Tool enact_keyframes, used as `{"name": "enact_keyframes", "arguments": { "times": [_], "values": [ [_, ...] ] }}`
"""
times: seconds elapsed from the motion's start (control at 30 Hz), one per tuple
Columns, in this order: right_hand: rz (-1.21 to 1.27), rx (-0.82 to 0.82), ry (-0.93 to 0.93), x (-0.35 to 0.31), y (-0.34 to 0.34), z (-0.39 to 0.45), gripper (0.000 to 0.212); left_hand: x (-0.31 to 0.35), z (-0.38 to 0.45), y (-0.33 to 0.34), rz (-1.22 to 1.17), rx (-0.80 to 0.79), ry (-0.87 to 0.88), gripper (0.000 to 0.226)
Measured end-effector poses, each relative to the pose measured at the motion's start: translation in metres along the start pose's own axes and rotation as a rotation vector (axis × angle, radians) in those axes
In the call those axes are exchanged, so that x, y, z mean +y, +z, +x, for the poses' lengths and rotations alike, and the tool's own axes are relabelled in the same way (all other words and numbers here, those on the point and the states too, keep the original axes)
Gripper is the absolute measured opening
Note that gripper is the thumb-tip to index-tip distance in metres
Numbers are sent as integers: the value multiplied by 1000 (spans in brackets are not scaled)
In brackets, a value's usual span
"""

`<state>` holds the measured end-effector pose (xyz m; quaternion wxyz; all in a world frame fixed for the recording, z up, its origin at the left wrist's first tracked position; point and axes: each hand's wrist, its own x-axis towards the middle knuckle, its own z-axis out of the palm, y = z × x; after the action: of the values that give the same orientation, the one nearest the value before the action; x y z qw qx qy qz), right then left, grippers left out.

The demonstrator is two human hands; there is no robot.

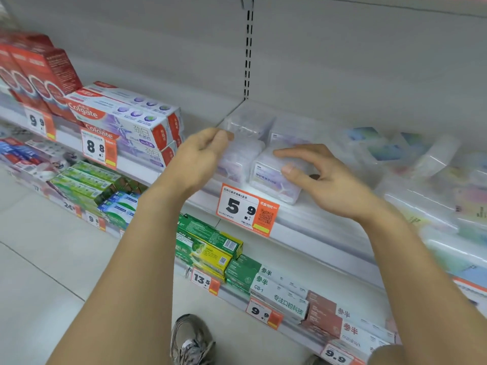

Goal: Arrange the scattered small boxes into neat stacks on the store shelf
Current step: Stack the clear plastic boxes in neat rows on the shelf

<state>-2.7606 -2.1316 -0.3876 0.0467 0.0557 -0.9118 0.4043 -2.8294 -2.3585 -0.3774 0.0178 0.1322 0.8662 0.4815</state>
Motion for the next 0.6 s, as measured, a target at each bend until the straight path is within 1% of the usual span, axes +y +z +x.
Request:
{"name": "enact_keyframes", "arguments": {
  "times": [0.1, 0.17, 0.27, 0.37, 0.43, 0.5, 0.53, 0.57, 0.6],
  "values": [
    [1, 37, -32, 0, 2, 1, 33, 1, 0, 4, 179, 32, 71, 37],
    [6, 14, -39, -2, 3, 2, 34, 4, -1, 7, 273, -12, 115, 38],
    [41, -40, -36, -4, 3, 3, 35, 6, -4, 2, 289, -44, 110, 34],
    [70, -76, -48, -5, 6, 4, 38, 4, -8, -7, 318, -59, 94, 35],
    [68, -110, -52, -5, 7, 4, 49, 5, -8, -9, 331, -73, 96, 36],
    [95, -144, -28, -7, 5, 5, 64, 6, -7, -11, 325, -98, 83, 36],
    [114, -134, -2, -8, 4, 5, 71, 7, -6, -13, 318, -115, 72, 36],
    [128, -85, 37, -8, 2, 5, 75, 7, -4, -15, 310, -134, 56, 36],
    [134, 13, 76, -8, -1, 7, 73, 8, -2, -18, 299, -151, 39, 35]
  ]
}}
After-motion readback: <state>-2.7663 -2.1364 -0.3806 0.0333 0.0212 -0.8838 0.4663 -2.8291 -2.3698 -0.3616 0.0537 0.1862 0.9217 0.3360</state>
